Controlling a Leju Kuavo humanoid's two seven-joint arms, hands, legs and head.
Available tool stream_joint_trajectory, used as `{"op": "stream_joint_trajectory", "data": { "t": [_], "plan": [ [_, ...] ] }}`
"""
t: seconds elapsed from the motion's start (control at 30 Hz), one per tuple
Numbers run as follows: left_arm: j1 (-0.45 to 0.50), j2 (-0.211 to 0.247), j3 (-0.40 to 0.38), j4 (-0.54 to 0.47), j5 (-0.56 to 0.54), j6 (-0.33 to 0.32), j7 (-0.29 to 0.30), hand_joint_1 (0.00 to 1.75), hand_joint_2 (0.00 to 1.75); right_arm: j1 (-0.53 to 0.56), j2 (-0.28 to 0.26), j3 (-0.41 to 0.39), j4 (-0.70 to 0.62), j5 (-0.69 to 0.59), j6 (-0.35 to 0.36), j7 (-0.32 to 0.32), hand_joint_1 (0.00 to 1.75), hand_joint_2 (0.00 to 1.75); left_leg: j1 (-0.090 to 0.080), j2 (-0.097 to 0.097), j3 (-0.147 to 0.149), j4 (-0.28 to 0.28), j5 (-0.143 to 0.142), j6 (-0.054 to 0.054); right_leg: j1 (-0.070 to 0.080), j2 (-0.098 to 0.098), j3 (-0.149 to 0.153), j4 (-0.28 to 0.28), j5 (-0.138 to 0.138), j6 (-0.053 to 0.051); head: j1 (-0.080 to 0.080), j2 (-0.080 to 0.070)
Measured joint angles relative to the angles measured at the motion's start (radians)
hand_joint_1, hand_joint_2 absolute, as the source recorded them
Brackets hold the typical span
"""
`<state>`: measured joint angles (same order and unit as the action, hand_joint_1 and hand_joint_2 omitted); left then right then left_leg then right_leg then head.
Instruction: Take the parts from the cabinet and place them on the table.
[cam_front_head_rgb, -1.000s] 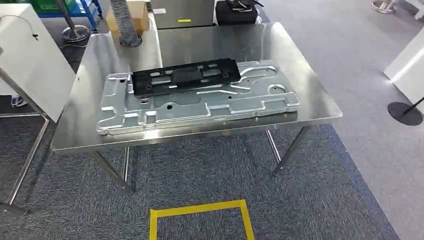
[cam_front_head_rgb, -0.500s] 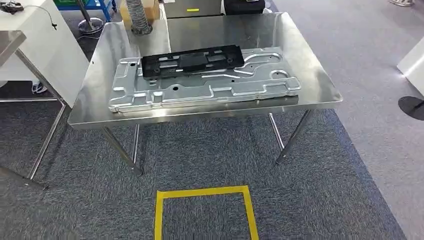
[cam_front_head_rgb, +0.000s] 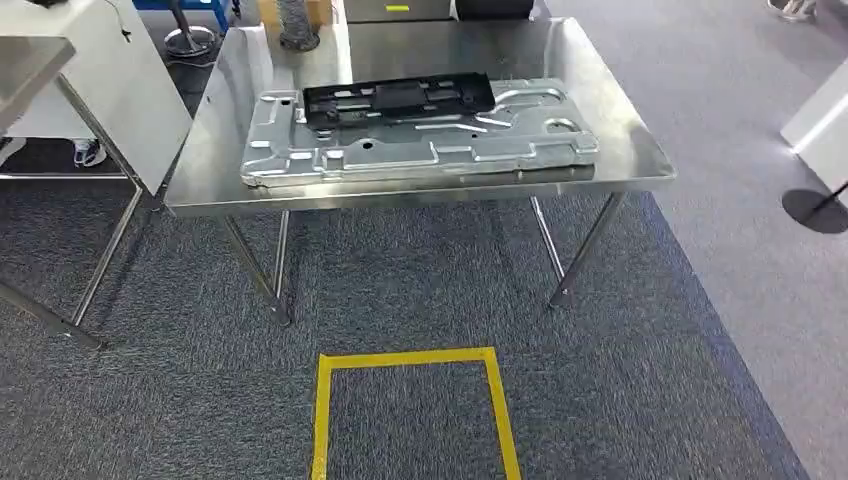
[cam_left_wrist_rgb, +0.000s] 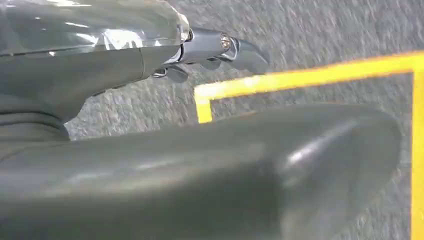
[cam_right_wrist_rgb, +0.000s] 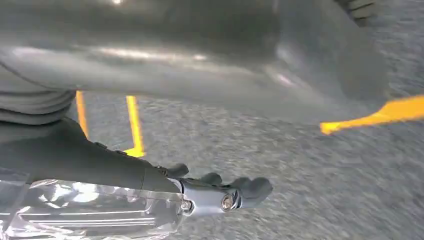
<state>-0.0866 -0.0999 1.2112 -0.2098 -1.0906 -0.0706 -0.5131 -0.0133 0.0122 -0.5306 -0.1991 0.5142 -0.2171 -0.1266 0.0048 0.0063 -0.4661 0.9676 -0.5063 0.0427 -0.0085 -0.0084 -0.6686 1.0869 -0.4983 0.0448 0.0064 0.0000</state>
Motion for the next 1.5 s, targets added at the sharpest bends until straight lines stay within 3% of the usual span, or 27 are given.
{"op": "stream_joint_trajectory", "data": {
  "t": [0.07,0.13,0.17,0.23,0.3,0.33,0.43,0.47,0.53,0.6,0.67,0.73,0.8,0.87,0.97,1.07,1.1,1.13,1.17,1.2,1.23,1.27,1.3,1.4,1.43,1.47,1.5],
  "plan": [
    [0.002,0.0,-0.005,0.0,-0.002,0.0,0.0,0.0,0.0,0.0,0.0,0.0,0.0,0.0,0.0,-0.002,0.0,0.0,-0.003,0.0,-0.034,0.002,0.026,0.001,-0.004,0.003,-0.034,0.157,-0.106,0.01,0.001,0.0],
    [0.002,0.0,-0.006,0.0,-0.005,0.0,-0.001,0.0,0.0,0.0,0.0,0.0,0.0,0.002,0.001,-0.01,0.0,0.0,-0.003,0.001,-0.07,0.007,0.05,-0.003,-0.006,0.003,-0.029,0.235,-0.09,0.015,0.002,0.0],
    [0.002,0.0,-0.007,0.0,-0.005,0.0,-0.002,0.0,0.0,0.0,0.0,0.0,0.0,0.002,0.001,-0.012,0.0,0.0,-0.002,0.002,-0.085,0.011,0.06,-0.006,-0.007,0.003,0.002,0.214,-0.051,0.014,0.002,0.0],
    [0.001,0.0,-0.01,0.0,-0.007,0.0,-0.003,0.0,0.0,-0.001,0.0,0.001,0.0,0.002,0.002,-0.016,0.0,0.0,-0.002,0.001,-0.119,0.021,0.079,-0.011,-0.007,0.005,0.123,0.063,0.003,0.007,0.001,0.0],
    [0.001,0.0,-0.012,0.0,-0.008,0.0,-0.005,0.0,0.0,-0.004,0.0,0.002,0.0,0.002,0.002,-0.021,0.0,0.0,-0.008,-0.002,-0.135,0.032,0.094,-0.022,0.001,0.012,0.253,-0.13,-0.044,-0.006,0.001,0.0],
    [0.001,0.0,-0.012,0.0,-0.008,0.0,-0.005,0.0,0.0,-0.004,0.0,0.002,0.0,0.002,0.002,-0.022,0.0,0.0,-0.007,0.0,-0.14,0.032,0.105,-0.028,0.002,0.011,0.255,-0.143,-0.053,-0.014,-0.001,0.0],
    [0.004,0.0,-0.012,0.0,-0.008,0.0,-0.005,0.0,0.0,-0.002,0.0,0.002,0.001,0.004,0.003,-0.024,0.0,0.0,-0.004,-0.002,-0.15,0.031,0.123,-0.048,-0.001,0.005,0.234,-0.146,-0.024,-0.042,0.001,0.0],
    [0.005,0.0,-0.012,0.0,-0.008,0.0,-0.005,0.0,0.0,-0.003,0.0,0.002,0.002,0.006,0.003,-0.025,0.0,0.0,0.0,-0.002,-0.162,0.05,0.084,-0.052,0.001,0.0,0.222,-0.145,-0.014,-0.05,0.001,0.0],
    [0.007,0.0,-0.012,0.0,-0.008,-0.001,-0.005,0.0,0.0,-0.001,0.0,0.003,0.002,0.013,0.003,-0.027,0.0,0.0,0.002,-0.002,-0.194,0.169,-0.046,-0.059,0.004,-0.003,0.194,-0.145,0.008,-0.062,-0.009,0.0],
    [0.007,0.0,-0.012,0.0,-0.007,-0.002,-0.005,0.0,0.0,0.001,0.0,0.003,0.002,0.014,0.005,-0.027,0.0,0.0,0.002,-0.002,-0.224,0.313,-0.108,-0.065,0.008,-0.004,0.161,-0.143,0.028,-0.063,-0.008,0.0],
    [0.009,-0.001,-0.012,0.0,0.0,-0.003,-0.001,0.0,0.0,0.001,0.0,0.003,0.002,0.016,0.013,-0.027,0.0,0.0,0.003,-0.002,-0.202,0.348,-0.034,-0.065,0.009,-0.006,0.127,-0.137,0.05,-0.06,-0.008,0.0],
    [0.009,-0.001,-0.011,0.0,0.003,-0.003,-0.001,0.0,0.0,0.001,0.0,0.004,0.002,0.016,0.015,-0.027,0.0,0.0,0.003,-0.002,-0.115,0.245,0.042,-0.061,0.009,-0.006,0.094,-0.12,0.063,-0.054,-0.008,0.0],
    [0.005,0.0,-0.011,0.0,0.004,-0.003,0.001,0.0,0.0,0.001,0.0,0.004,0.002,0.016,0.016,-0.028,0.0,0.0,-0.002,-0.001,0.014,0.07,-0.005,-0.051,0.015,-0.005,0.074,-0.097,0.067,-0.046,-0.009,0.0],
    [-0.002,0.0,-0.011,0.0,0.013,-0.001,0.012,0.0,0.0,0.002,0.0,0.003,0.002,0.013,0.021,-0.034,0.0,0.0,-0.002,-0.001,0.031,0.0,-0.053,-0.035,0.015,-0.009,0.058,-0.084,0.079,-0.033,-0.008,0.0],
    [0.006,-0.001,-0.005,0.0,0.022,0.007,0.044,0.0,0.0,0.0,-0.006,0.003,0.002,0.005,0.038,-0.024,0.0,0.0,0.003,0.003,0.021,-0.002,-0.034,-0.009,0.01,-0.004,0.049,-0.07,0.078,-0.016,-0.006,0.0],
    [0.006,-0.001,-0.003,0.0,0.023,0.011,0.052,0.0,0.0,0.003,-0.005,0.002,0.003,0.002,0.04,-0.019,0.0,0.0,0.001,0.004,0.002,-0.001,-0.019,0.004,0.002,0.003,-0.034,0.142,-0.059,0.001,0.001,0.0],
    [0.007,0.0,-0.003,0.0,0.023,0.011,0.053,0.0,0.0,0.003,-0.005,0.002,0.003,0.002,0.041,-0.018,0.0,1.75,0.0,0.004,-0.003,0.001,-0.015,0.002,0.001,0.003,-0.057,0.208,-0.086,0.004,0.002,0.0],
    [0.008,0.0,-0.002,0.0,0.023,0.011,0.054,0.0,0.0,0.003,-0.005,0.002,0.003,0.002,0.043,-0.016,0.0,1.75,0.0,0.004,-0.007,0.003,-0.012,0.001,-0.001,0.003,-0.062,0.234,-0.089,0.006,0.002,0.0],
    [0.009,0.0,-0.001,0.0,0.023,0.011,0.054,0.0,1.75,0.003,-0.005,0.002,0.003,0.002,0.044,-0.01,0.0,1.75,0.0,0.004,-0.01,0.004,-0.011,-0.001,-0.003,0.003,-0.039,0.206,-0.069,0.006,0.001,0.0],
    [0.009,-0.001,0.0,0.0,0.024,0.011,0.055,0.0,1.75,0.004,-0.005,0.002,0.003,0.002,0.047,-0.008,0.0,1.75,0.0,0.004,-0.01,0.005,-0.01,-0.002,-0.004,0.003,0.004,0.141,-0.036,0.005,0.002,0.0],
    [0.008,-0.001,0.002,0.0,0.024,0.011,0.056,0.0,0.0,0.004,-0.006,0.001,0.003,0.002,0.052,-0.005,0.0,1.75,0.0,0.004,-0.009,0.006,-0.01,-0.003,-0.005,0.003,0.062,0.043,0.005,0.001,0.002,0.0],
    [0.008,-0.001,0.004,0.0,0.027,0.011,0.057,0.0,0.0,0.004,-0.006,0.001,0.003,0.002,0.054,-0.002,0.0,1.75,0.0,0.003,-0.007,0.006,-0.01,-0.005,-0.004,0.004,0.115,-0.048,0.035,-0.005,0.002,0.0],
    [0.008,-0.002,0.005,0.0,0.029,0.011,0.057,0.0,0.0,0.003,-0.008,0.001,0.004,0.002,0.055,0.0,0.0,1.75,-0.006,0.003,-0.012,0.009,-0.012,-0.012,0.001,0.007,0.14,-0.094,0.021,-0.013,0.001,0.0],
    [0.006,-0.002,0.012,0.0,0.031,0.011,0.061,0.0,0.0,0.004,-0.009,-0.002,0.004,0.002,0.056,0.01,0.0,1.75,-0.003,0.003,-0.019,0.008,-0.008,-0.028,0.008,0.007,0.128,-0.097,0.023,-0.026,0.001,0.0],
    [0.005,-0.002,0.013,0.0,0.031,0.011,0.063,0.0,1.75,0.004,-0.01,-0.003,0.004,0.002,0.058,0.012,0.0,1.75,-0.003,0.004,-0.016,-0.001,-0.004,-0.034,0.008,0.007,0.129,-0.105,0.027,-0.033,0.001,0.0],
    [0.005,-0.001,0.013,0.0,0.032,0.011,0.063,0.0,1.75,0.005,-0.01,-0.003,0.004,0.001,0.064,0.021,0.0,1.75,-0.008,0.004,-0.011,0.002,-0.011,-0.024,0.0,0.008,0.136,-0.119,0.035,-0.025,0.001,0.0],
    [0.004,-0.002,0.014,0.0,0.032,0.011,0.064,0.0,1.75,0.004,-0.01,-0.004,0.005,-0.001,0.071,0.031,0.0,0.0,-0.009,0.003,-0.012,-0.007,0.005,0.01,0.002,0.007,0.136,-0.121,0.036,-0.024,-0.006,0.0]
  ]
}}
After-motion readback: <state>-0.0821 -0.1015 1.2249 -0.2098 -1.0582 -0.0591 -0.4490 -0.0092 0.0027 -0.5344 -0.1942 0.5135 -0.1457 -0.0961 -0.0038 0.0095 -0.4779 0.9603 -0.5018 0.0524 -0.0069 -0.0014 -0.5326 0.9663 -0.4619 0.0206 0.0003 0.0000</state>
